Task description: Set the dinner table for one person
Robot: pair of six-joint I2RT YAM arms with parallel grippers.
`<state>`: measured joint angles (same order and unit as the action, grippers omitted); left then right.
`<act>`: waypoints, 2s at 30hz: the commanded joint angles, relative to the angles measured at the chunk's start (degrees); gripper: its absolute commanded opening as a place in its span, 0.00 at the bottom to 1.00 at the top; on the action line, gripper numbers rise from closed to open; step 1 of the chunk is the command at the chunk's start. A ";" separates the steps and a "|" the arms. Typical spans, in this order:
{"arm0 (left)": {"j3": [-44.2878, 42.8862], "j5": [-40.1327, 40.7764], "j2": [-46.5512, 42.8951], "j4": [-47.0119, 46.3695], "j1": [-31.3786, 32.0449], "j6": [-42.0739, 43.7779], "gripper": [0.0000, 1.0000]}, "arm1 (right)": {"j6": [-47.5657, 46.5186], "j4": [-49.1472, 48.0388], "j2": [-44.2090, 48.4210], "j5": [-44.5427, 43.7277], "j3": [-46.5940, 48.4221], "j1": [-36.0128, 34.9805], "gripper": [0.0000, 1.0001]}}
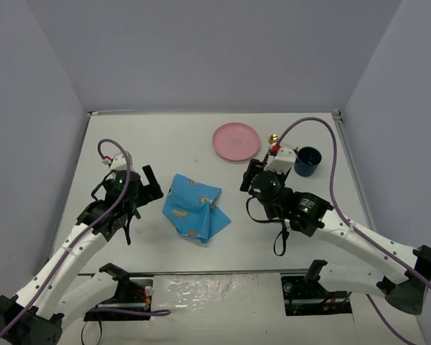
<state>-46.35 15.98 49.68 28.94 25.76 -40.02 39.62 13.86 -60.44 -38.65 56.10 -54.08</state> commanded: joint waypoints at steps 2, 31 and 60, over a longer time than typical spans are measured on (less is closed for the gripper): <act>-1.70 -2.21 -4.15 -4.25 0.05 0.71 0.97 | -1.29 -3.08 -6.22 1.83 1.83 -0.27 0.61; -3.29 0.85 11.22 -2.92 -0.27 0.20 0.97 | 6.09 -27.58 -34.50 47.21 -12.53 13.05 0.55; -3.12 0.70 18.16 -4.28 -0.27 -0.42 0.97 | 0.75 3.82 -35.96 21.23 4.60 0.95 0.59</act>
<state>-45.65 15.84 62.33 26.57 25.76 -40.12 40.34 17.25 -99.11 -17.56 58.46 -51.80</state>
